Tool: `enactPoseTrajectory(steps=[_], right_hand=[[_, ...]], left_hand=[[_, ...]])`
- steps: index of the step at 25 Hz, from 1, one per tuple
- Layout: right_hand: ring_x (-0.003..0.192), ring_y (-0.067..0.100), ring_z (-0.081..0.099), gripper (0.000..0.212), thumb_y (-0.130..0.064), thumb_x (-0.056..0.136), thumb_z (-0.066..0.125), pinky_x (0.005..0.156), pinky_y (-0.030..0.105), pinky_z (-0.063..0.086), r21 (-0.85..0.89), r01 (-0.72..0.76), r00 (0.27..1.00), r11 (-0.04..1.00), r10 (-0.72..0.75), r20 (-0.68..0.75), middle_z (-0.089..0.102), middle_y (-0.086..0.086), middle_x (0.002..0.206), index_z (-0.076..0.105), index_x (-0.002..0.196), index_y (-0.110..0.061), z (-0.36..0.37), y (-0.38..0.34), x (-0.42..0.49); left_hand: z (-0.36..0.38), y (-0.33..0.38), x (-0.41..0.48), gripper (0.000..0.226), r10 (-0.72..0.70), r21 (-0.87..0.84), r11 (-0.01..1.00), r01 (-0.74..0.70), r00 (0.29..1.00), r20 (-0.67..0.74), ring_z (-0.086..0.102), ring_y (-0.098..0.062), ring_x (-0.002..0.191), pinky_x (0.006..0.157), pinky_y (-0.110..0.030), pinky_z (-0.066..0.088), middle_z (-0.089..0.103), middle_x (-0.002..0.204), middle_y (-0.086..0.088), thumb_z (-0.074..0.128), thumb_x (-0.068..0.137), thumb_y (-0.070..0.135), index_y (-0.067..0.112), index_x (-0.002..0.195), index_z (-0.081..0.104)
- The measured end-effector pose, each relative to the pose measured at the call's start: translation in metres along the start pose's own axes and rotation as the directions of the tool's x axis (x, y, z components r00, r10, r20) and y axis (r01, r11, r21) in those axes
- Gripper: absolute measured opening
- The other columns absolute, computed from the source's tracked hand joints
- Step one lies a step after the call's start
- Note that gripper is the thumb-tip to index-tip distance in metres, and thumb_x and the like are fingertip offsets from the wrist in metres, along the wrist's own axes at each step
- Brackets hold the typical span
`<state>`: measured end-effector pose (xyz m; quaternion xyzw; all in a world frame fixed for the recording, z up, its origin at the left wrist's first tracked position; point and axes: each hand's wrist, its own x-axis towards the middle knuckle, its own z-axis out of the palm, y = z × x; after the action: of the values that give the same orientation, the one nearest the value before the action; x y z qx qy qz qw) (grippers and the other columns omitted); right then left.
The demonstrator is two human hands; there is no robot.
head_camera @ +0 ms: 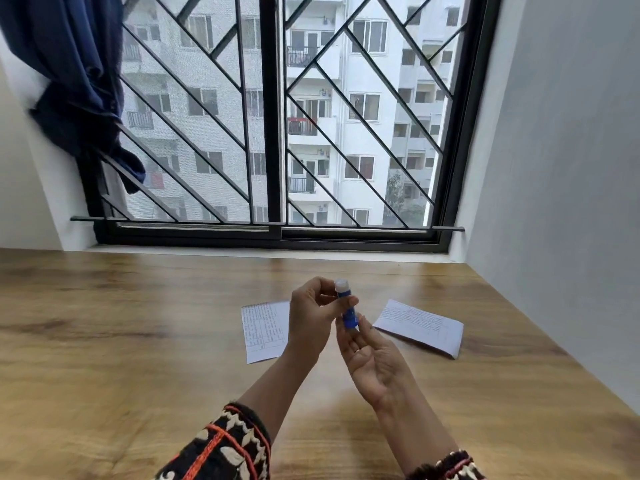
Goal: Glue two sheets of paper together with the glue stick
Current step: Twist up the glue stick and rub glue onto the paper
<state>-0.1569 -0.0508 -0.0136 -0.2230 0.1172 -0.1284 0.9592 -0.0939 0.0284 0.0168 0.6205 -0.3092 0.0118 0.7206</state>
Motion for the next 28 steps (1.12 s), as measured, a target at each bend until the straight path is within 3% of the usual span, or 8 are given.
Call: enactPoseTrajectory(steps=[3,6,11,15,20,24,28], right_hand=[[0.06,0.018,0.07,0.017,-0.002,0.091,0.045,0.049,0.02,0.056,0.042,0.017,1.0,0.999,-0.018,0.02,0.067,0.016,0.08,0.061,0.095,0.002,0.0006,0.0011,-0.0028],[0.049,0.016,0.066,0.02,-0.012,0.092,0.047,0.036,0.016,0.048,0.032,-0.051,0.998,0.998,0.052,-0.022,0.061,0.014,0.074,0.059,0.092,0.003,0.0021,0.0013,-0.0052],[0.041,0.011,0.049,0.041,-0.033,0.094,0.04,0.038,0.018,0.043,-0.231,-0.117,0.987,0.966,0.088,-0.131,0.053,0.006,0.053,0.056,0.067,-0.008,0.001,0.0031,0.0008],[0.059,0.017,0.062,0.035,-0.03,0.094,0.045,0.044,0.02,0.052,-0.12,-0.091,0.994,0.989,0.082,-0.077,0.065,0.014,0.071,0.061,0.087,0.001,0.0017,0.0032,-0.002],[0.054,0.013,0.057,0.017,-0.012,0.092,0.047,0.044,0.018,0.052,-0.111,-0.032,0.998,0.993,0.027,-0.049,0.058,0.01,0.068,0.059,0.094,0.0,0.0026,0.0029,-0.002],[0.038,0.008,0.05,0.029,-0.026,0.093,0.045,0.039,0.014,0.044,-0.161,-0.069,0.996,0.984,0.058,-0.074,0.052,0.006,0.055,0.058,0.083,-0.002,0.005,0.0032,-0.0005],[0.036,0.008,0.046,0.041,-0.04,0.093,0.043,0.035,0.014,0.04,-0.2,-0.106,0.992,0.974,0.09,-0.088,0.051,0.004,0.05,0.055,0.074,-0.006,0.0036,0.0055,0.0013]], left_hand=[[0.0017,0.0006,0.0,0.019,0.003,0.005,1.0,-0.003,1.0,-0.003,0.064,-0.012,0.066,0.066,-0.026,0.057,0.065,0.069,-0.002,0.073,0.069,-0.001,0.015,0.073,0.063],[0.0006,0.0017,-0.0009,0.023,0.006,0.013,1.0,-0.006,0.999,0.038,0.065,-0.007,0.064,0.067,-0.026,0.057,0.067,0.066,0.005,0.073,0.069,-0.001,0.02,0.072,0.064],[0.0001,0.0021,-0.0021,0.022,0.005,0.027,1.0,-0.008,0.995,0.103,0.063,-0.016,0.066,0.071,-0.032,0.057,0.066,0.067,-0.001,0.073,0.067,-0.004,0.016,0.072,0.065],[-0.0011,-0.0001,-0.0031,0.02,0.029,0.035,0.999,-0.03,0.999,0.041,0.065,-0.005,0.065,0.066,-0.018,0.055,0.067,0.069,0.001,0.074,0.069,0.0,0.017,0.074,0.065],[-0.0033,-0.0016,0.0002,0.019,0.0,0.018,1.0,0.0,1.0,0.0,0.064,-0.016,0.069,0.073,-0.033,0.057,0.066,0.07,-0.002,0.073,0.069,0.001,0.017,0.075,0.066],[-0.0056,-0.0033,-0.0001,0.02,-0.011,-0.011,1.0,0.011,0.999,0.04,0.064,-0.005,0.063,0.07,-0.029,0.057,0.066,0.062,0.009,0.072,0.071,-0.001,0.018,0.074,0.066],[-0.0048,-0.0042,0.0,0.023,-0.026,-0.014,1.0,0.027,0.998,0.062,0.063,-0.005,0.061,0.07,-0.031,0.057,0.067,0.057,0.013,0.072,0.07,-0.003,0.019,0.072,0.066]])
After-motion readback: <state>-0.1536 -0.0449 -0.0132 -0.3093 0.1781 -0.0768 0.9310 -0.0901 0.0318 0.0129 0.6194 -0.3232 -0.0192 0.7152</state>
